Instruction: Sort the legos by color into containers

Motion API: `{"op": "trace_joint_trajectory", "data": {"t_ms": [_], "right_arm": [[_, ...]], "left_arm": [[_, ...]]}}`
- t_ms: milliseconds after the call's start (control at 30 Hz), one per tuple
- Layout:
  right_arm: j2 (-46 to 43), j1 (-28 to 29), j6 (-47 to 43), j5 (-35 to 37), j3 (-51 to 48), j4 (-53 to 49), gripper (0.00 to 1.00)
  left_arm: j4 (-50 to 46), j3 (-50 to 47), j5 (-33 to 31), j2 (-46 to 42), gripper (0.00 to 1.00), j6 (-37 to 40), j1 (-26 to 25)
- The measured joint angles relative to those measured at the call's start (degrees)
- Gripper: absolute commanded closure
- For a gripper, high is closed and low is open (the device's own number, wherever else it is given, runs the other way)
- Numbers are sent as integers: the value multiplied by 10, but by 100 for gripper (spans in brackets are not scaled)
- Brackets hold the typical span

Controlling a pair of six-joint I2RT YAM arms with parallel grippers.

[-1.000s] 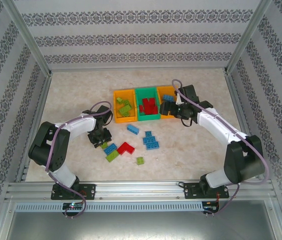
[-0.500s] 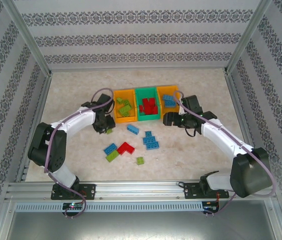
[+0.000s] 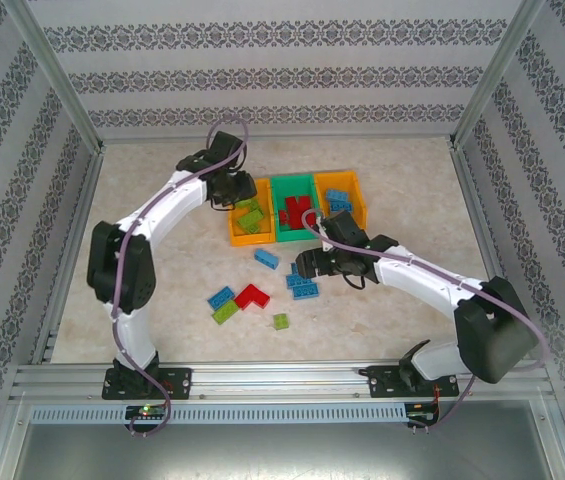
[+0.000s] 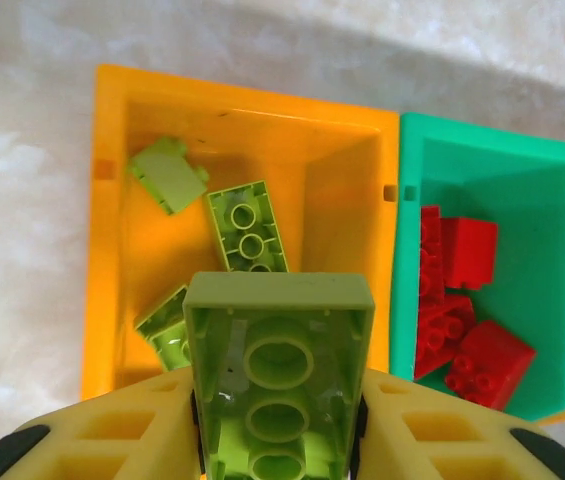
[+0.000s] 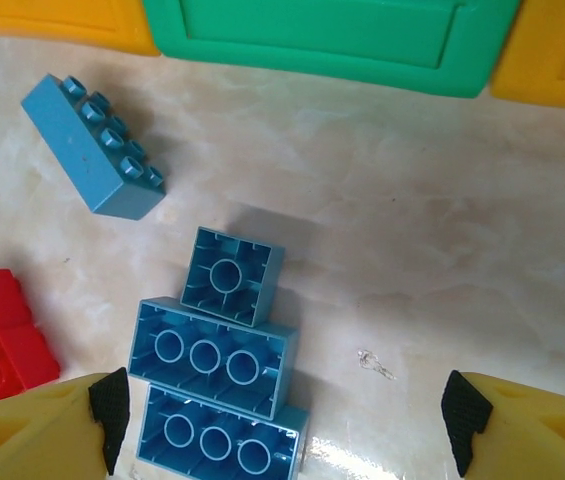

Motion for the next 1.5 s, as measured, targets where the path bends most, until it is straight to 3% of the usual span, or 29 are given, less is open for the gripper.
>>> {"op": "trace_joint_trajectory", "data": {"t_ms": [133, 367, 667, 1067, 1500], "right_arm": [[25, 22, -19, 3, 17, 3, 19], [97, 67, -67, 2, 90, 15, 20], [209, 91, -126, -9, 175, 17, 21], [306, 93, -166, -8, 246, 8, 34], [341, 92, -176, 0, 265, 1, 69]], "left_arm": [[-8, 29, 11, 58, 55, 9, 0], [-15, 38, 24, 79, 32, 14, 0], [0, -43, 37, -13, 0, 2, 0], [8, -238, 9, -184, 1, -16, 34], [7, -296, -2, -246, 1, -30, 55]]}}
